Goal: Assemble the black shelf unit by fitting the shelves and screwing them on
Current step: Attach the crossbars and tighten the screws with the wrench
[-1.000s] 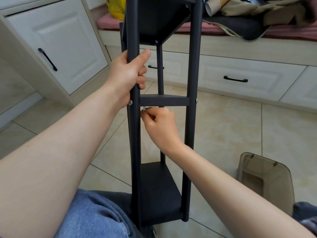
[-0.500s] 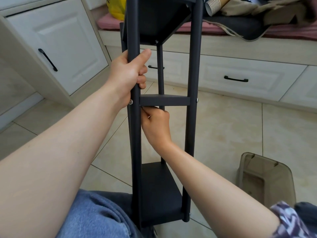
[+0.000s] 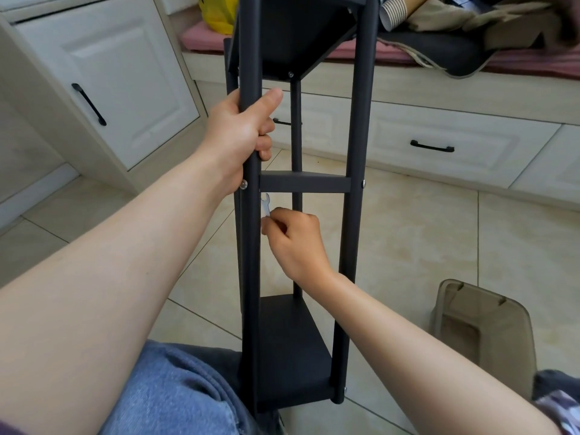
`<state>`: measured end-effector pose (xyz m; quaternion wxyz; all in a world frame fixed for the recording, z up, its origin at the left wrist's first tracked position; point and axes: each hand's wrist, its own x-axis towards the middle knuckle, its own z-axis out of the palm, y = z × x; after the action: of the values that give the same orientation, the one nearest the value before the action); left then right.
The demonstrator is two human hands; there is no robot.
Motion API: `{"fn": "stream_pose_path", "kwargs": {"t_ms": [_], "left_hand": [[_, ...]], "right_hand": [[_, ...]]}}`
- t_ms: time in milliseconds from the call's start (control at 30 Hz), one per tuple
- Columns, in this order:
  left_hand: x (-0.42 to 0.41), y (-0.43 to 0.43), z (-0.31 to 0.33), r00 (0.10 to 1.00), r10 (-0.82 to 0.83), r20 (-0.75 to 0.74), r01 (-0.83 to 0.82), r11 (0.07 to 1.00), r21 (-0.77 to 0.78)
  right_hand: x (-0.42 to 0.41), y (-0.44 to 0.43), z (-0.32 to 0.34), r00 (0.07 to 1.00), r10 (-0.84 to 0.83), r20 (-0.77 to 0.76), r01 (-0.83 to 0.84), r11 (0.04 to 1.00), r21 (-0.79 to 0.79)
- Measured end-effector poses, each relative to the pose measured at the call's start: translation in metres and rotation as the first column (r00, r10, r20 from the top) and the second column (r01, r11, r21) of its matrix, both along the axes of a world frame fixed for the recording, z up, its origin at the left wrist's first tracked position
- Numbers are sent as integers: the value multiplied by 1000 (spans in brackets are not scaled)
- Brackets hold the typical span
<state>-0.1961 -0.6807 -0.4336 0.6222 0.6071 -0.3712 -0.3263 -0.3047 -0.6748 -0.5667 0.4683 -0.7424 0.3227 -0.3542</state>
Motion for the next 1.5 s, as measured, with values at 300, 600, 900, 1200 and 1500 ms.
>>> {"fn": "stream_pose_path", "kwargs": {"t_ms": [300,600,900,1200,1500], "left_hand": [[2,-1,-2,1000,-11,-1,11,1000,-11],[1,0,-1,1000,3,2,-3,1000,-8],[1,0,0,1000,8,1,-8,1000,-7],[1,-1,0,1000,3,2,-3,1000,-8],[1,0,-1,1000,5,-4,-5,1000,-8]], "right_hand": [[-11,8,18,988,-39,149,27,996,84],[-2,7,26,987,-92,128,89,996,33],[2,4,25,985,-86,147,79,996,52],[5,-2,22,988,-80,136,77,997,33],[15,-7,15,990,-32,140,17,995,103]]}}
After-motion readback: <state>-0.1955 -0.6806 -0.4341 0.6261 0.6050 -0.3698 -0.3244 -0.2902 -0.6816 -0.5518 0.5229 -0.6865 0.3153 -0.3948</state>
